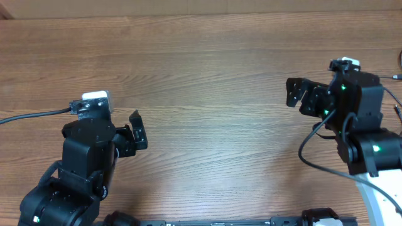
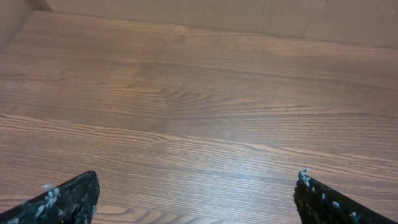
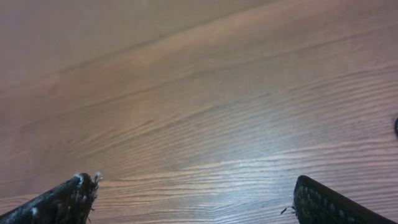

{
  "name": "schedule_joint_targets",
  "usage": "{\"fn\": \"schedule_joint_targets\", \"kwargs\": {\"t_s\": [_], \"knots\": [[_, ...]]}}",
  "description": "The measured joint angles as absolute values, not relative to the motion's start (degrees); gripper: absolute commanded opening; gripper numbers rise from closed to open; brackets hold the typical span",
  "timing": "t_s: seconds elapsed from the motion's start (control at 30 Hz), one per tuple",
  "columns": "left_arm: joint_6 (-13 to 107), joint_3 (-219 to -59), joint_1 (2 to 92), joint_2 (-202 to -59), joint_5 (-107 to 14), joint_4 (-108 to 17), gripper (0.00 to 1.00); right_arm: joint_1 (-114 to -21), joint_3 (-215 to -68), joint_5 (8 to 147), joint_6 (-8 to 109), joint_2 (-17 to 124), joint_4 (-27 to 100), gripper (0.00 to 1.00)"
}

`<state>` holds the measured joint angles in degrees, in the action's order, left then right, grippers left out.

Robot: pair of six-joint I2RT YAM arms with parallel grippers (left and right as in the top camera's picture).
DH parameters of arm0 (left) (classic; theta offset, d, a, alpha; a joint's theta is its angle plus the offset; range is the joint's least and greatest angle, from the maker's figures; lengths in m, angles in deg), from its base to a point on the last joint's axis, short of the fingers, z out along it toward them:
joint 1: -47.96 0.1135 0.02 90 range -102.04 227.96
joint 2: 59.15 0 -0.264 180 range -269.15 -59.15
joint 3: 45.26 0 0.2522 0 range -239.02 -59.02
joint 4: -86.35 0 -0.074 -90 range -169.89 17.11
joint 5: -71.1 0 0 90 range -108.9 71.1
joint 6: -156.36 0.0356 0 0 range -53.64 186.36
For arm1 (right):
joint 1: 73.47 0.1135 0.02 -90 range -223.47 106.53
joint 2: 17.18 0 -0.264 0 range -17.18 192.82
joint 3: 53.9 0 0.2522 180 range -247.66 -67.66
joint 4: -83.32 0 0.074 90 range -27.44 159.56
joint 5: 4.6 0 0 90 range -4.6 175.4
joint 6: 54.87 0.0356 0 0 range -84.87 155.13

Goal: Untangle cables

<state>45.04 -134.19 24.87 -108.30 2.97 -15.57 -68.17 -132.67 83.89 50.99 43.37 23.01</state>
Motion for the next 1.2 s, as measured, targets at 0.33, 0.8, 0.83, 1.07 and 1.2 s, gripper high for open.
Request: {"fn": "schedule_joint_targets", "kwargs": {"t_s": [0.33, 0.8, 0.83, 1.07, 1.2], "knots": [[45.04, -134.19, 24.87, -108.3, 2.97, -15.57, 1.0, -68.17, -132.67, 83.84, 51.21, 52.58, 22.79, 1.0], [45.04, -134.19, 24.87, -109.19, 2.97, -15.57, 0.99, -68.17, -132.67, 83.75, 51.23, 56.71, 22.79, 1.0], [45.04, -134.19, 24.87, -109.24, 2.97, -15.57, 1.0, -68.17, -132.67, 83.75, 51.21, 56.71, 22.77, 1.0], [45.04, -134.19, 24.87, -109.59, 2.97, -15.57, 0.99, -68.17, -132.67, 83.71, 51.23, 56.71, 22.77, 1.0], [45.04, -134.19, 24.87, -109.96, 2.97, -15.18, 1.0, -68.17, -132.67, 83.75, 51.21, 56.71, 22.77, 1.0]]}}
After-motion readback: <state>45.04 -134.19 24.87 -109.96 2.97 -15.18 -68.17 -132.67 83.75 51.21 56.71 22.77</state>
